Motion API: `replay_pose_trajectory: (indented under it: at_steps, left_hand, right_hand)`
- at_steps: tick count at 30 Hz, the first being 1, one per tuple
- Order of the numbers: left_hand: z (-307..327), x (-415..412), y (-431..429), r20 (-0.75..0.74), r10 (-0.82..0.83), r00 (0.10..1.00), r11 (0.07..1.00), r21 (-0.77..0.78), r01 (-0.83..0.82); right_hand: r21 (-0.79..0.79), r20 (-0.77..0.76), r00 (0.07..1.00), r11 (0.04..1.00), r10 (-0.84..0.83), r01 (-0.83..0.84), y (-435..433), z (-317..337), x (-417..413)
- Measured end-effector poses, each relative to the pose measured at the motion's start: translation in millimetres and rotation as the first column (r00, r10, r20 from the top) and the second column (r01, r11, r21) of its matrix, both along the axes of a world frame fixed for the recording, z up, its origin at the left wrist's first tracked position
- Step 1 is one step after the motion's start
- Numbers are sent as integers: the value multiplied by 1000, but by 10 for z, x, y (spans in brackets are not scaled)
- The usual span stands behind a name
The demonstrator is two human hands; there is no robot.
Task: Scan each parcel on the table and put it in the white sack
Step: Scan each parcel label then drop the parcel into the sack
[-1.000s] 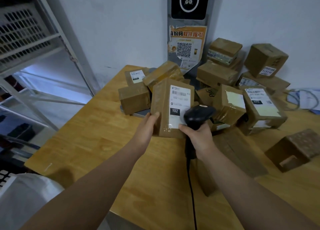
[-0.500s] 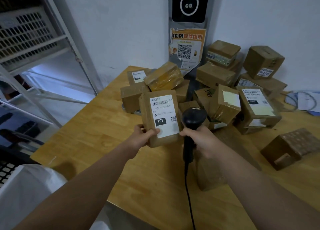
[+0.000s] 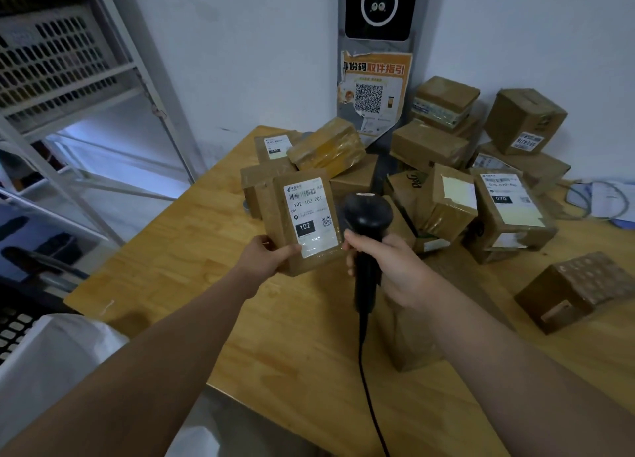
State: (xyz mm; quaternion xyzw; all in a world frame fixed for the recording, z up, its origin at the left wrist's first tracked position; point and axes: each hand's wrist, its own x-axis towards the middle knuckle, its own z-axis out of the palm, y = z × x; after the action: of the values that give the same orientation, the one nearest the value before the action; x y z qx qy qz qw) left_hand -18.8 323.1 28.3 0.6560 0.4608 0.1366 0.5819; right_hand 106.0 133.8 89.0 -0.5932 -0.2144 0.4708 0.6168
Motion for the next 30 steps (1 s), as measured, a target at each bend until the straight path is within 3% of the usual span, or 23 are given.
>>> replay_pose_trajectory:
  at_steps: [3, 8, 13, 16, 23, 30]
  left_hand:
    - [-4, 39, -31, 8, -3, 1000, 1000, 1, 3]
    - [-12, 66, -69, 24, 8, 1000, 1000, -5, -8]
    - [-25, 84, -62, 32, 50, 998, 999, -14, -49]
    - [-35, 87, -52, 23, 58, 998, 998, -9, -58]
    - [-58, 83, -78, -6, 77, 997, 997, 26, -77]
    - [-55, 85, -91, -32, 82, 996, 996, 48, -81]
  right_hand:
    - [55, -89, 995, 998, 36, -32, -4, 19, -34]
    - [-7, 87, 988, 991, -130, 131, 21, -10, -56]
    - [-80, 358, 921, 978, -154, 195, 3, -92, -99]
    - [-62, 435, 882, 971, -183, 232, 7, -86, -139]
    - [-101, 516, 838, 959, -179, 266, 33, -42, -173]
    - [-133, 503, 847, 954, -169, 269, 28, -34, -162]
